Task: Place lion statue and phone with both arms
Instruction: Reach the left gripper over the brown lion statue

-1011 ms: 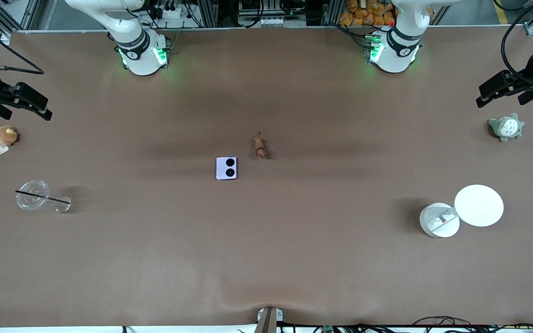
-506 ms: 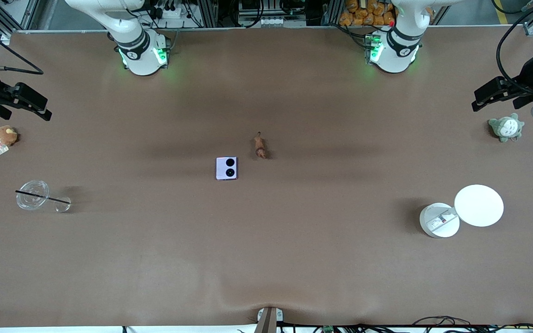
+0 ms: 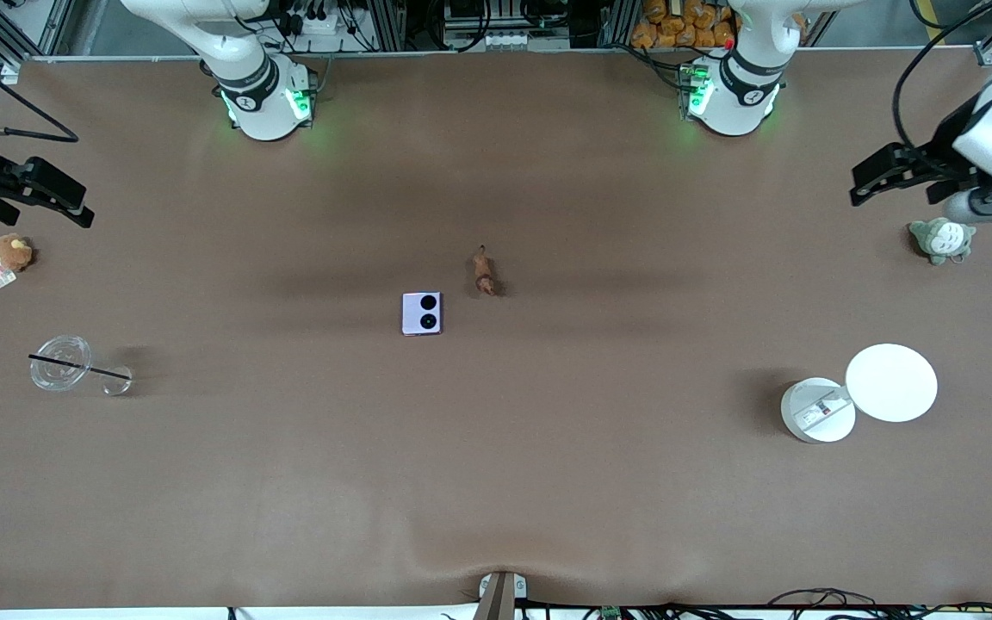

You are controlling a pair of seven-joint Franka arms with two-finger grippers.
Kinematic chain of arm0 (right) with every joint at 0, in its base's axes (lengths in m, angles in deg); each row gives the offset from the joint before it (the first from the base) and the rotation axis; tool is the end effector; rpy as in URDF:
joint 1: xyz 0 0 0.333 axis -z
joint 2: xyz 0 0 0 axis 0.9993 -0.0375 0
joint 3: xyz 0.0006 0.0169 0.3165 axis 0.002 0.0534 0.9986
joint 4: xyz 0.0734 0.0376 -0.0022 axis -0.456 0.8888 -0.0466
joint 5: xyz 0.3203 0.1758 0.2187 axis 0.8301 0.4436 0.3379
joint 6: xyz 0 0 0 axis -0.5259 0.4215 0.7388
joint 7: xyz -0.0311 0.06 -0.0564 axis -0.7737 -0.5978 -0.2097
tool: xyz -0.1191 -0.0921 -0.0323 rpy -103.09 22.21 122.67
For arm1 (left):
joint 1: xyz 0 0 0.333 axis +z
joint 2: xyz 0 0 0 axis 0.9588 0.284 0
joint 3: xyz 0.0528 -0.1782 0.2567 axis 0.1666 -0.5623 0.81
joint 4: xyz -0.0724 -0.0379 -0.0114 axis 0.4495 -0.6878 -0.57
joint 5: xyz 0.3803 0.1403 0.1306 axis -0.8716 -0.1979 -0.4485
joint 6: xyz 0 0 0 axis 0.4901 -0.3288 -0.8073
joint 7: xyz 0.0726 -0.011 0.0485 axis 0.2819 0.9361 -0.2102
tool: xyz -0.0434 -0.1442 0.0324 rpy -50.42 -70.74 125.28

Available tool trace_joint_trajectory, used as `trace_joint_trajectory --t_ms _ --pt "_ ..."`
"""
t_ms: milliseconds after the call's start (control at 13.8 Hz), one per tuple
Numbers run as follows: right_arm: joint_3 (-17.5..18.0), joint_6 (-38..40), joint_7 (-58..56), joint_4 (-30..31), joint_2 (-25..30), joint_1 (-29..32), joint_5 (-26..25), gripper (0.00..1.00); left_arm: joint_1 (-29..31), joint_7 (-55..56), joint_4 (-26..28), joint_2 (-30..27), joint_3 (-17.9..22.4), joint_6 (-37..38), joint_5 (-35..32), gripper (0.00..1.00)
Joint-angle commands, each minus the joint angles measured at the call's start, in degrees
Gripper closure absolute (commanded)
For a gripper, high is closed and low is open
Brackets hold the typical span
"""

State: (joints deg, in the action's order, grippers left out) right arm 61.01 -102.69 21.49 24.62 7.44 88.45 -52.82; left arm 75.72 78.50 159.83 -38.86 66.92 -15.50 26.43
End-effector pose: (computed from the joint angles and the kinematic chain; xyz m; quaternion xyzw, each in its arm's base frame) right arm 0.5669 0.0016 0.5941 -0.9993 0.0316 -0.0149 0.0153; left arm 0.5550 -0.0764 0.5734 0.9992 0.0045 -0.0400 0.0034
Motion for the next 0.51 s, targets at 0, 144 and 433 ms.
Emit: trace_joint_trajectory --t_ms 0,144,433 --pt "0.77 0.82 -0.58 -1.85 -1.12 1.43 0.46 0.0 -0.19 1.2 -0.68 2.94 -2.84 0.04 0.29 0.0" --pt "0.77 0.91 -0.58 -1.85 -1.21 1.43 0.46 0.0 -0.19 3.73 -0.59 4.35 -6.26 -0.92 0.29 0.0" --pt "0.77 0.91 -0.49 -1.85 -1.21 1.34 0.46 0.0 -0.54 11.98 -0.33 9.7 -14.34 -7.32 0.38 0.0"
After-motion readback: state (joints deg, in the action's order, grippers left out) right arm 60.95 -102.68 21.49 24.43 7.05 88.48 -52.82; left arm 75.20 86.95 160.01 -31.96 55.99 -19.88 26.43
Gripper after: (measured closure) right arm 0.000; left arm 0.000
